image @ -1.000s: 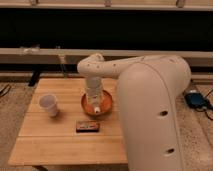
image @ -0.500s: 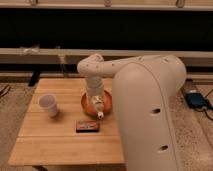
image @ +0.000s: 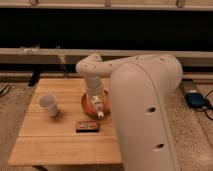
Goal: Place the bottle in the ceramic bowl
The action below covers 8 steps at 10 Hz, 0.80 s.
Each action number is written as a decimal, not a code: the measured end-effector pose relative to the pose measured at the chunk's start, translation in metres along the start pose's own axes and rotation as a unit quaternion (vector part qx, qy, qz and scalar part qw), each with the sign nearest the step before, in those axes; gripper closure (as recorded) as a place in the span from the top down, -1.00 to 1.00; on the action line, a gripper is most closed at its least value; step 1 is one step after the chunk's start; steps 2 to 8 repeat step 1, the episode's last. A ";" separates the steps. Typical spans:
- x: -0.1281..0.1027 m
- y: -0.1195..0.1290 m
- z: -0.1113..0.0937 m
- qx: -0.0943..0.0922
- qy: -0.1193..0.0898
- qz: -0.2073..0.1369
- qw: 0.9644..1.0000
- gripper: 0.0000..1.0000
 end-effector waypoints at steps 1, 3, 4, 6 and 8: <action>0.000 0.001 0.000 0.000 0.000 0.000 1.000 0.25; 0.000 0.001 0.000 0.000 0.000 0.000 1.000 0.25; 0.000 0.001 0.000 0.000 0.000 0.000 1.000 0.25; 0.000 0.001 0.000 0.000 0.000 0.000 1.000 0.25; 0.000 0.001 0.000 0.000 0.000 0.000 1.000 0.25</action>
